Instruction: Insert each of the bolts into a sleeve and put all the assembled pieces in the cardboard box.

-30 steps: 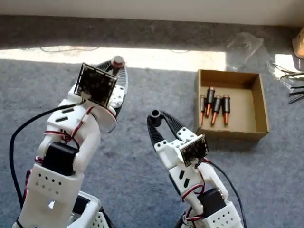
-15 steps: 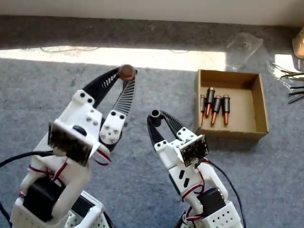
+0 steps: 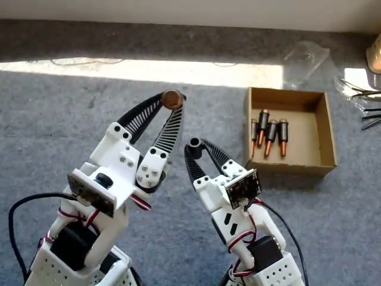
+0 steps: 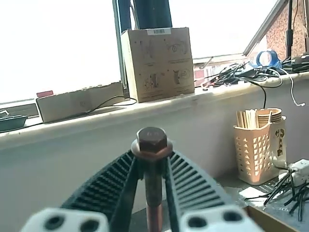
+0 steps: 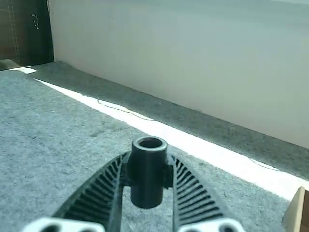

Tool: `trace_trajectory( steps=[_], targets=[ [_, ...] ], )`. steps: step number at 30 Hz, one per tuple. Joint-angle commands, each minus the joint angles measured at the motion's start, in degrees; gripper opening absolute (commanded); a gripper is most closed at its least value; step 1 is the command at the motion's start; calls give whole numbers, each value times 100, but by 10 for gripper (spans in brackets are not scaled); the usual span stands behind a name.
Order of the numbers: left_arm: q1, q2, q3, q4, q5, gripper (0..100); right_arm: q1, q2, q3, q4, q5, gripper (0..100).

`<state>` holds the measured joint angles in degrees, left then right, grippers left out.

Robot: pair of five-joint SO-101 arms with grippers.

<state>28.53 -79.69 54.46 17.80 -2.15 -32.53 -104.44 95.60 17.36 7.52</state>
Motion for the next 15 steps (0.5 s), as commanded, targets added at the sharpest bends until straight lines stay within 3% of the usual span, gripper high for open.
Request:
trace_trajectory(
  steps=[1, 5, 15],
  targets=[
    [-514, -84, -48, -185, 1029, 4, -40, -40, 558, -22, 62, 4],
    [-919, -75, -40, -176, 1635, 4, -40, -40, 558, -57, 62, 4],
    [-822, -66, 233, -185, 1679, 5, -75, -40, 558, -321, 53, 4]
  ],
)
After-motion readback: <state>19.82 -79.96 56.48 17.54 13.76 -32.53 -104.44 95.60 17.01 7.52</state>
